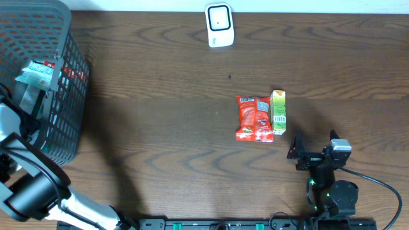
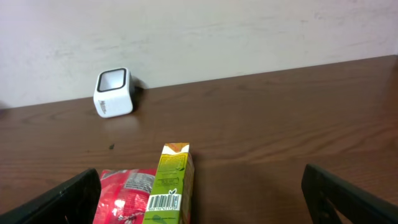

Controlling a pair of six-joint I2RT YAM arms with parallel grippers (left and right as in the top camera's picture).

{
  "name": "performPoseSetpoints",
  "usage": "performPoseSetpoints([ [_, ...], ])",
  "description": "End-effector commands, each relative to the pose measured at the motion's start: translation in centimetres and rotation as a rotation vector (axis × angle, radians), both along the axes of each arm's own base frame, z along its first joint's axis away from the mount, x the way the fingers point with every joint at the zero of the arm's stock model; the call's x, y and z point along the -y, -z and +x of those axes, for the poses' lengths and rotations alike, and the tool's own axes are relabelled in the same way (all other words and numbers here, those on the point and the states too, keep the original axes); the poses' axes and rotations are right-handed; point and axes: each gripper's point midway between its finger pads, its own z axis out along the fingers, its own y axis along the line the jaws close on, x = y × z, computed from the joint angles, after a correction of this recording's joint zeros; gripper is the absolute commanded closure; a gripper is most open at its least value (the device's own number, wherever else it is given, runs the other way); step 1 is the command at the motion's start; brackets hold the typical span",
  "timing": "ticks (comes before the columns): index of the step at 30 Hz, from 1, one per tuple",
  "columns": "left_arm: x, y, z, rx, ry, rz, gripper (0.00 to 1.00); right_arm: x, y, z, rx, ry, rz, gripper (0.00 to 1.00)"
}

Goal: Scan the item barcode
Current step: 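Lower the left gripper into the basket and grasp the orange Kleenex pack, then lift the Kleenex pack out and carry it toward the red bag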

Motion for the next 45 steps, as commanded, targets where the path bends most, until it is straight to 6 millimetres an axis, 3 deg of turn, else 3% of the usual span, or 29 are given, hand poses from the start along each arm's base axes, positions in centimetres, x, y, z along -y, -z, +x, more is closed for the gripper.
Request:
performPoseSetpoints([
  [1,0.6,2.3,-0.5,-0.044,0.006,-0.045,0.36,0.0,0.1,0.0,0.0,-0.001,-0.011,0.01],
  [6,0.4,1.7,-0.3,-0.031,0.006,-0.032,0.66,0.0,0.0,0.0,0.0,-0.001,-0.011,0.01],
  [13,-0.3,-3.3,0.4,0.069,-0.003,0.055,0.9,0.0,0.1,0.0,0.0,-0.001,-0.011,0.01],
  [19,0.0,-10.9,0.6,0.271,-0.071,0.165,0.92,0.0,0.0,0.0,0.0,-0.001,-0.011,0.01],
  [25,2.6,-19.8,2.4,0.586,0.015,0.216,0.93,0.0,0.0,0.0,0.0,-0.001,-0.011,0.01],
  [27,4.3,-22.9,3.2,0.723,0.07,0.197,0.93,0.0,0.0,0.0,0.0,-0.001,-0.011,0.01],
  [31,10.8,-29.5,5.4,1.031,0.312,0.057,0.93,0.0,0.0,0.0,0.0,-0.001,-0.011,0.01],
  [35,17.4,-33.4,5.7,1.227,0.466,-0.169,0.93,0.0,0.1,0.0,0.0,-0.001,-0.011,0.01],
  [36,19.9,-34.2,5.8,1.261,0.54,-0.26,0.92,0.0,0.0,0.0,0.0,-0.001,-0.011,0.01],
  [41,27.6,-34.8,6.0,1.282,0.784,-0.572,0.92,0.0,0.1,0.0,0.0,-0.001,-0.011,0.01],
  [42,29.7,-34.2,6.0,1.254,0.824,-0.675,0.92,0.0,0.0,0.0,0.0,-0.002,-0.011,0.01],
  [45,33.3,-32.3,6.4,1.171,0.881,-0.819,0.92,0.0,0.1,0.0,0.0,-0.001,-0.011,0.01],
])
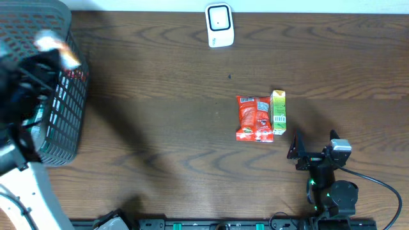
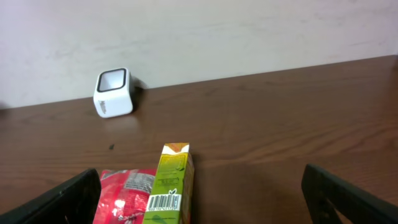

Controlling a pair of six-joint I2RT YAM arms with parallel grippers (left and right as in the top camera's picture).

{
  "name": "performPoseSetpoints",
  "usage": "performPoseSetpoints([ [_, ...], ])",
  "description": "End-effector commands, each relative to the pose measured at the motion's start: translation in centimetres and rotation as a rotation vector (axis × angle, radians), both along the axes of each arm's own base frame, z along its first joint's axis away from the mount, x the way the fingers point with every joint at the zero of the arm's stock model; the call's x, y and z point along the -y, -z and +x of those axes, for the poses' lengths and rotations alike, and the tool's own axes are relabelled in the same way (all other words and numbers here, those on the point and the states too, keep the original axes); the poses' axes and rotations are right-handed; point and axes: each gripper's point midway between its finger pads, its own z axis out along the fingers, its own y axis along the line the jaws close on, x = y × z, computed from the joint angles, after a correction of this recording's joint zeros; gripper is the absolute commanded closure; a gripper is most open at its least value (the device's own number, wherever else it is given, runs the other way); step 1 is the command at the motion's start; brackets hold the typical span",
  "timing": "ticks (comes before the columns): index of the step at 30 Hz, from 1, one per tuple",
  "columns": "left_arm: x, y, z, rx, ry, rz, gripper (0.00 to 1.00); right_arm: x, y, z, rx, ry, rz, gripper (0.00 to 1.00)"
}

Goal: Scan the item barcode
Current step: 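Lift the Kleenex pack out and carry it toward the red bag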

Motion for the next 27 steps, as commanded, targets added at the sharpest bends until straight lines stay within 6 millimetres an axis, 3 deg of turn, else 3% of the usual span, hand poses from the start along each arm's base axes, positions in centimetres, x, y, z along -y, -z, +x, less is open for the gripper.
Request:
performPoseSetpoints([
  [1,6.3,1.2,-0.2,-0.05,0.289,-0.109,0.92,0.0,0.0,0.0,0.0,-0.001,-0.011,0.01],
  [8,14.0,6.7,1.2,-0.198,0.546,-0.084,0.92,0.0,0.0,0.0,0.0,-0.001,-0.011,0.01],
  [10,15.3,9.0,1.9,-0.271,0.554,-0.059,0.92,0.0,0.1,0.0,0.0,-0.001,-0.011,0.01],
  [12,16.3,12.1,2.5,-0.37,0.534,-0.009,0.92,0.0,0.0,0.0,0.0,-0.001,-0.011,0.01],
  [13,17.1,14.8,3.0,-0.45,0.511,0.057,0.92,0.0,0.1,0.0,0.0,-0.001,-0.011,0.01],
  [15,17.9,17.2,3.3,-0.515,0.495,0.129,0.92,0.0,0.0,0.0,0.0,-0.001,-0.011,0.01],
  [23,20.4,25.4,3.4,-0.689,0.433,0.453,0.92,0.0,0.0,0.0,0.0,-0.001,-0.011,0.01],
  [27,22.6,29.0,2.7,-0.752,0.462,0.541,0.92,0.0,0.1,0.0,0.0,-0.001,-0.011,0.01],
])
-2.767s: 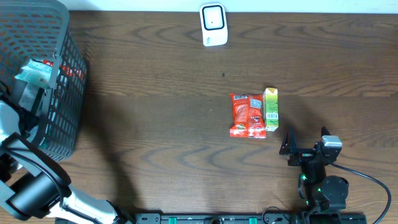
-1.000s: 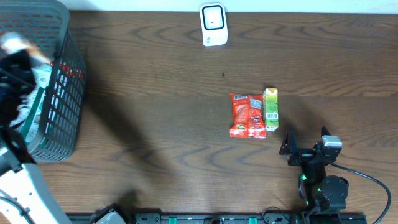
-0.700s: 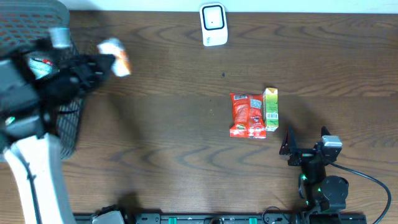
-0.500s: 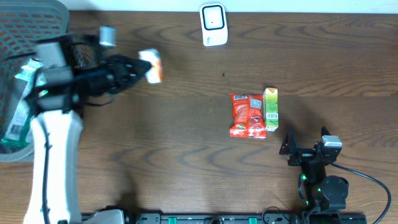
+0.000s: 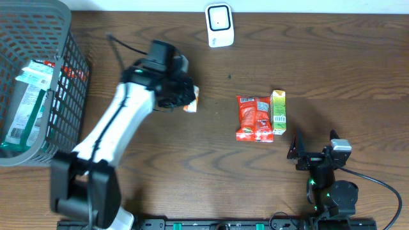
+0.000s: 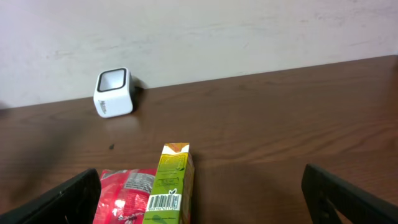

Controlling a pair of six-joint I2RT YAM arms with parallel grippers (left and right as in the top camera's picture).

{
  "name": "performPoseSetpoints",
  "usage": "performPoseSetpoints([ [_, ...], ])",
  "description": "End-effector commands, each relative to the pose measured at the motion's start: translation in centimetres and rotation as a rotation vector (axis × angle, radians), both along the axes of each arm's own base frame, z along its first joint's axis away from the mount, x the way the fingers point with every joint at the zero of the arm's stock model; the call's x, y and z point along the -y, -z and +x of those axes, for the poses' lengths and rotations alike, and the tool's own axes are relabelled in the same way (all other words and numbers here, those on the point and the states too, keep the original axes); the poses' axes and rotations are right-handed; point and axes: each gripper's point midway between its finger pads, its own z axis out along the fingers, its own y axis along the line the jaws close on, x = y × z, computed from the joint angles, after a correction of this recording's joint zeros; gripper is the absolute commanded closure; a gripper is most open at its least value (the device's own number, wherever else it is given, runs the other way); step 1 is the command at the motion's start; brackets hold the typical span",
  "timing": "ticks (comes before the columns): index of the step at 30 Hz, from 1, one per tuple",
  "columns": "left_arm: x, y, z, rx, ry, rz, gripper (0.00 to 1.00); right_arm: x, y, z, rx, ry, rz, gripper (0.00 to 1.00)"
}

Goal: Scan the item barcode
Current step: 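Lift the Kleenex pack out and carry it toward the red bag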

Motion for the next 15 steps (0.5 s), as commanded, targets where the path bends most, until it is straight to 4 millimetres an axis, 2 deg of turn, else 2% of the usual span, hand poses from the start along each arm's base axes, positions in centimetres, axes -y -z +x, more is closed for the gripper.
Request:
performPoseSetpoints([
  [1,0.2,3.5,0.2,-0.009,0.007,0.158,0.92,0.0,0.0,0.0,0.0,-0.001,-0.011,0.01],
  [5,1.8,6.2,0.3,-0.017,0.021,0.207,0.91,0.0,0.1,0.0,0.0,-0.001,-0.011,0.01],
  [7,2.4,7.0,0.4,-0.013,0.023,0.218,0.85,0.0,0.0,0.0,0.0,-0.001,-0.011,0.01],
  [8,2.8,7.2,0.5,-0.007,0.029,0.214,0.76,0.0,0.0,0.0,0.0,-0.002,-0.011,0.01],
  [11,4.1,6.6,0.9,0.029,0.048,0.177,0.3,0.0,0.0,0.0,0.0,-0.001,-0.011,0.01],
  [15,5.0,4.4,1.3,0.06,0.058,0.12,0.27,0.0,0.0,0.0,0.0,-0.001,-0.011,0.01],
])
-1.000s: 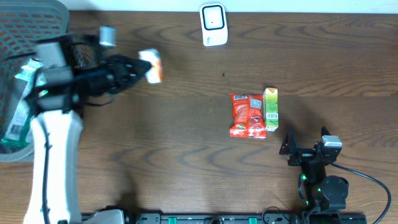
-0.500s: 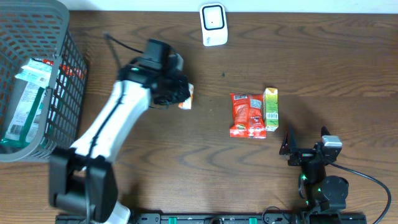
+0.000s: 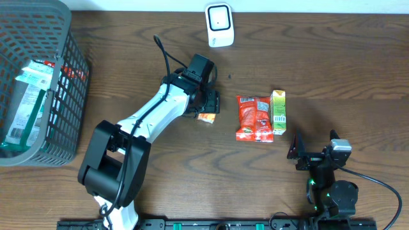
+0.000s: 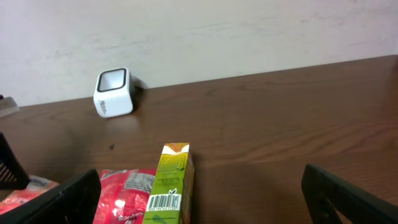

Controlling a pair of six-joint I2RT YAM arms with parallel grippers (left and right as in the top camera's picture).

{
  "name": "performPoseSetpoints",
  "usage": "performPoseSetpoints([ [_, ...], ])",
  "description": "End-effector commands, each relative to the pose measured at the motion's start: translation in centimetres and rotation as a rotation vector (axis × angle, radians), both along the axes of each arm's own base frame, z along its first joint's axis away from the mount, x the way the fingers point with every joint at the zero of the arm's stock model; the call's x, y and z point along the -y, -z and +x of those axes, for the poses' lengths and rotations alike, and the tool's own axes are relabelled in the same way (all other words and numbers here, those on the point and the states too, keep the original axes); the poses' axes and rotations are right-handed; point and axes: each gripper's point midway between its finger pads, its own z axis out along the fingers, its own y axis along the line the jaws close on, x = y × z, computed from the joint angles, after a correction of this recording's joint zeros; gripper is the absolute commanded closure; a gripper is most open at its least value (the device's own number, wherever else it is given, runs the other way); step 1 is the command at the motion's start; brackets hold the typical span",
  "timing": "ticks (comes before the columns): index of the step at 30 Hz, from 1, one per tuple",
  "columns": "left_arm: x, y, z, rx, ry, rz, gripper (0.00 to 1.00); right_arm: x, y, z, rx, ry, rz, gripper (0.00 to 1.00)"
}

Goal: Scan the item barcode
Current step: 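Lift the Kleenex pack out and carry it toward the red bag, then lower the Kleenex pack onto the table left of the red bag and release, then swing the left gripper back over the basket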

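The white scanner (image 3: 218,24) stands at the table's far edge, also seen as the scanner (image 4: 113,92) in the right wrist view. My left gripper (image 3: 207,106) reaches in from the lower left and looks shut on a small orange-and-white packet (image 3: 206,117), low at the table, left of the red packet (image 3: 254,118). A green carton (image 3: 278,112) lies against the red packet's right side; the carton's barcode (image 4: 165,201) faces the right wrist camera. My right gripper (image 3: 313,150) rests open near the front edge, nothing between its fingers (image 4: 339,198).
A grey mesh basket (image 3: 61,38) holding several packaged items stands at the far left. The left arm (image 3: 147,124) lies diagonally across the middle of the table. The red packet (image 4: 124,190) and the small orange packet (image 4: 28,188) show low at the left of the right wrist view.
My left gripper has moved right and toward the front with the small orange packet, from mid-table to just left of the red packet. The right arm is unchanged.
My left arm was first at the basket on the far left. Then it was blurred over the basket with something pale and orange at its tip. Then it held a small packet at mid-table, and now beside the red packet. The right gripper stayed open throughout.
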Motion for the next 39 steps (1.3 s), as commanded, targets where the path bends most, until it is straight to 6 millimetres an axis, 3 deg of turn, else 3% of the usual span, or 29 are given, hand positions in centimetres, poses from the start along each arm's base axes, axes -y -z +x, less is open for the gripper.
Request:
performPoseSetpoints([
  [1,0.7,-3.6,0.9,0.073,-0.001,-0.054,0.26,0.0,0.1,0.0,0.0,-0.001,-0.011,0.01],
  [4,-0.3,-4.6,1.5,0.133,-0.007,-0.003,0.27,0.0,0.0,0.0,0.0,-0.001,-0.011,0.01],
  [5,-1.2,-4.4,1.8,0.152,-0.008,0.052,0.36,0.0,0.1,0.0,0.0,-0.001,-0.011,0.01],
  [6,-1.6,-4.1,1.8,0.158,0.001,0.082,0.38,0.0,0.1,0.0,0.0,-0.001,-0.011,0.01],
  [10,-2.4,-3.0,1.5,0.124,0.023,0.108,0.4,0.0,0.0,0.0,0.0,-0.001,-0.011,0.01],
  [14,-2.8,-2.3,0.9,0.051,0.061,0.038,0.39,0.0,0.1,0.0,0.0,-0.001,-0.011,0.01],
  [20,-3.0,-3.7,0.2,-0.036,0.14,-0.222,0.39,0.0,0.0,0.0,0.0,-0.001,-0.011,0.01],
  [29,-6.0,-3.8,-0.9,-0.13,0.076,-0.242,0.38,0.0,0.1,0.0,0.0,-0.001,-0.011,0.01],
  [33,-6.1,-5.6,-0.9,-0.086,0.079,-0.25,0.38,0.0,0.0,0.0,0.0,-0.001,-0.011,0.01],
  [36,-6.2,-8.2,-0.7,-0.021,0.065,-0.268,0.38,0.0,0.0,0.0,0.0,-0.001,-0.011,0.01],
  [39,-7.5,-14.6,0.5,0.119,-0.003,-0.309,0.35,0.0,0.0,0.0,0.0,-0.001,-0.011,0.01],
])
